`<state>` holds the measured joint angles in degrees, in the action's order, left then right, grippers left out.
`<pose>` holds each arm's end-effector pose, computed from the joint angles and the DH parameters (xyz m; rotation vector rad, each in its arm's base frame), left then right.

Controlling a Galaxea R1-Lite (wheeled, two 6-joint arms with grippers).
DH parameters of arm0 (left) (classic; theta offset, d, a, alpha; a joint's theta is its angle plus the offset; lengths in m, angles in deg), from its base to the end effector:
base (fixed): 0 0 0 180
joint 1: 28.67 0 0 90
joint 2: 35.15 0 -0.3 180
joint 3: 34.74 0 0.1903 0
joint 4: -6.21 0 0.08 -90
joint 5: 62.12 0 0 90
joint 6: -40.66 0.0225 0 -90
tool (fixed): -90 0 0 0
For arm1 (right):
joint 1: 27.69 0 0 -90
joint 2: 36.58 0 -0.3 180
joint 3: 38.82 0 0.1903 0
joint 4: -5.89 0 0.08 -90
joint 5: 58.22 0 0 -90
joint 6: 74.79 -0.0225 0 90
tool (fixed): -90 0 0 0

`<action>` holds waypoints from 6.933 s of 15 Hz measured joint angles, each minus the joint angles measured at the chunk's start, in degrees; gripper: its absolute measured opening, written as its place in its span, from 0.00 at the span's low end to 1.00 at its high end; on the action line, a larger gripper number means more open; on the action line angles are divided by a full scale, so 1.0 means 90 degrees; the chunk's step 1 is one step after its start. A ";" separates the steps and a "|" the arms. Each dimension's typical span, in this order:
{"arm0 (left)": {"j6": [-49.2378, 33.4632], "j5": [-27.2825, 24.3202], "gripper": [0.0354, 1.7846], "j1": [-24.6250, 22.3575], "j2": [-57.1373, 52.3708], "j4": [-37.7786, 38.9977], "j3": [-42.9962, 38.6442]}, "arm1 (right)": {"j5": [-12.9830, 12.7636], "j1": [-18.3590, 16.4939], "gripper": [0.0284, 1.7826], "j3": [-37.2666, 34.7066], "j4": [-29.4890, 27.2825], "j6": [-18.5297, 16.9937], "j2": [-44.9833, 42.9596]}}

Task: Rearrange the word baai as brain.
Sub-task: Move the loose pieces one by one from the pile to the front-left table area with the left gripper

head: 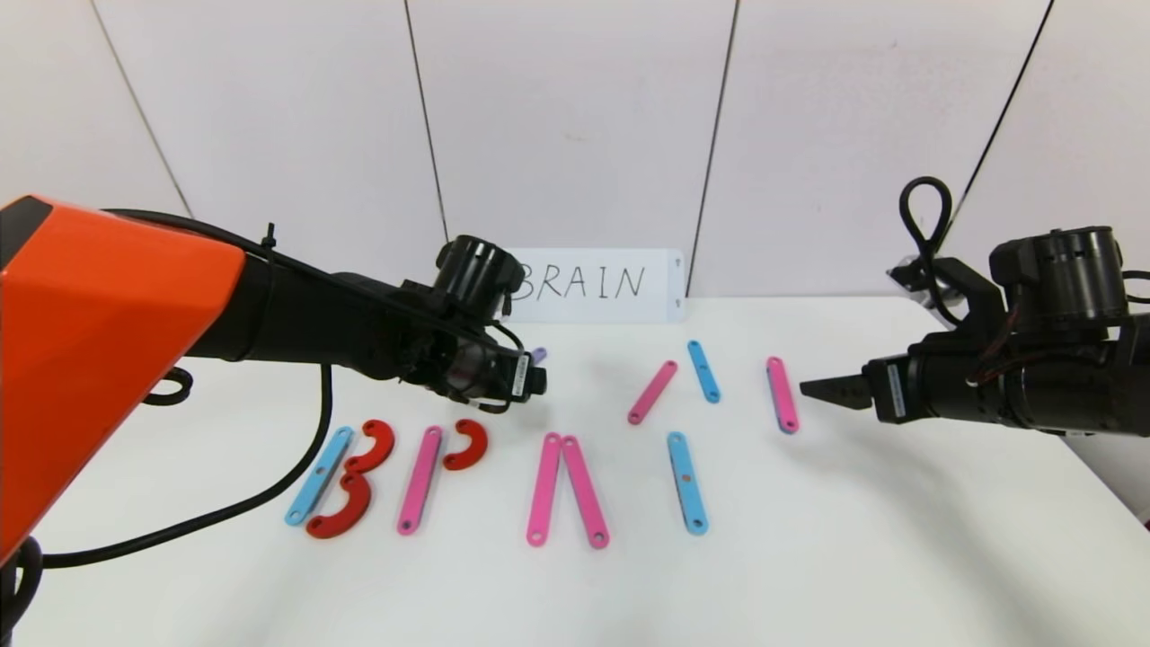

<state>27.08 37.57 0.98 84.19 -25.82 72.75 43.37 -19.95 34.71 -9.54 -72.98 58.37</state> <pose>0.3555 -0.1980 0.1516 0.0347 0.7565 -0.2424 0.2815 0.0428 0.1682 -0.0085 0.6405 0.3358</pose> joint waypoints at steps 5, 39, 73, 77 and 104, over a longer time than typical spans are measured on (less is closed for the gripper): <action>0.0652 -0.0622 0.97 -0.0257 0.0531 0.0065 0.0725 | 0.0000 -0.0003 0.95 0.0003 0.0000 -0.0003 0.0000; 0.0398 0.0138 0.14 -0.0370 0.1002 0.0024 0.1231 | 0.0001 -0.0028 0.95 0.0000 -0.0003 0.0008 -0.0027; -0.5097 0.1581 0.14 0.1248 -0.0940 -0.1371 -0.1974 | 0.0000 0.0007 0.95 -0.0009 0.0000 0.0000 0.0016; -0.5100 0.1581 0.14 0.1248 -0.0894 -0.1380 -0.2010 | 0.0000 0.0007 0.95 -0.0009 0.0000 0.0000 0.0019; -0.5082 0.1585 0.83 0.1231 -0.0722 -0.1371 -0.1991 | 0.0000 0.0027 0.95 -0.0015 0.0000 0.0000 0.0051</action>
<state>-18.66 51.83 12.06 77.69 -38.15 54.83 43.37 -19.71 34.58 -9.54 -72.98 58.84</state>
